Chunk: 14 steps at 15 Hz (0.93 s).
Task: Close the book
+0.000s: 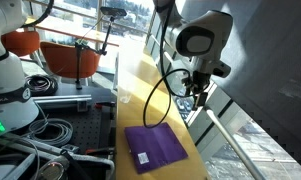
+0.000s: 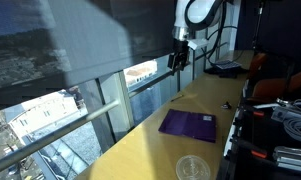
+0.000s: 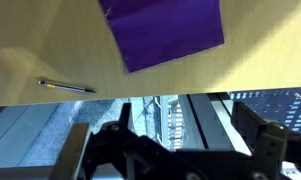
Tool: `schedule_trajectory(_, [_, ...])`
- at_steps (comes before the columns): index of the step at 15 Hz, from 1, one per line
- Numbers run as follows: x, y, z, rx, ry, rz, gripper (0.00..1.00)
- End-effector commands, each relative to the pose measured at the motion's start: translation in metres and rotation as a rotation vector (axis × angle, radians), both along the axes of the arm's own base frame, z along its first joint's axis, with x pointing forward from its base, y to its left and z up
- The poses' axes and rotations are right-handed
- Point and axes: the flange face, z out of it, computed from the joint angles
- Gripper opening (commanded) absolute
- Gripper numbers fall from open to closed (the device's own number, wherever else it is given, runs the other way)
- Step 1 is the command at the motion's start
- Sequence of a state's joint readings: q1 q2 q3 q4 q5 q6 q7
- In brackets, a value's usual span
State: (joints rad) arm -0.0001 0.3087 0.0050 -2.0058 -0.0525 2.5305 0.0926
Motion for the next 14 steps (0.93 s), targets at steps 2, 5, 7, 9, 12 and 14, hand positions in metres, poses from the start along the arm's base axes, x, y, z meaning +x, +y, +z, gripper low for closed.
schedule_trajectory(2, [-0.062,0.011,0.054,-0.011,-0.022,-0.053,1.00])
schedule_trajectory(5, [-0.089,0.009,0.080,-0.042,-0.061,-0.065,1.00])
schedule_trajectory(7, [-0.073,0.011,0.072,-0.023,-0.059,-0.052,1.00])
schedule_trajectory(9, [-0.084,0.010,0.079,-0.028,-0.068,-0.054,1.00])
schedule_trajectory(12, [-0.087,0.010,0.078,-0.028,-0.064,-0.054,1.00])
schedule_trajectory(14, [-0.087,0.010,0.077,-0.028,-0.062,-0.054,1.00])
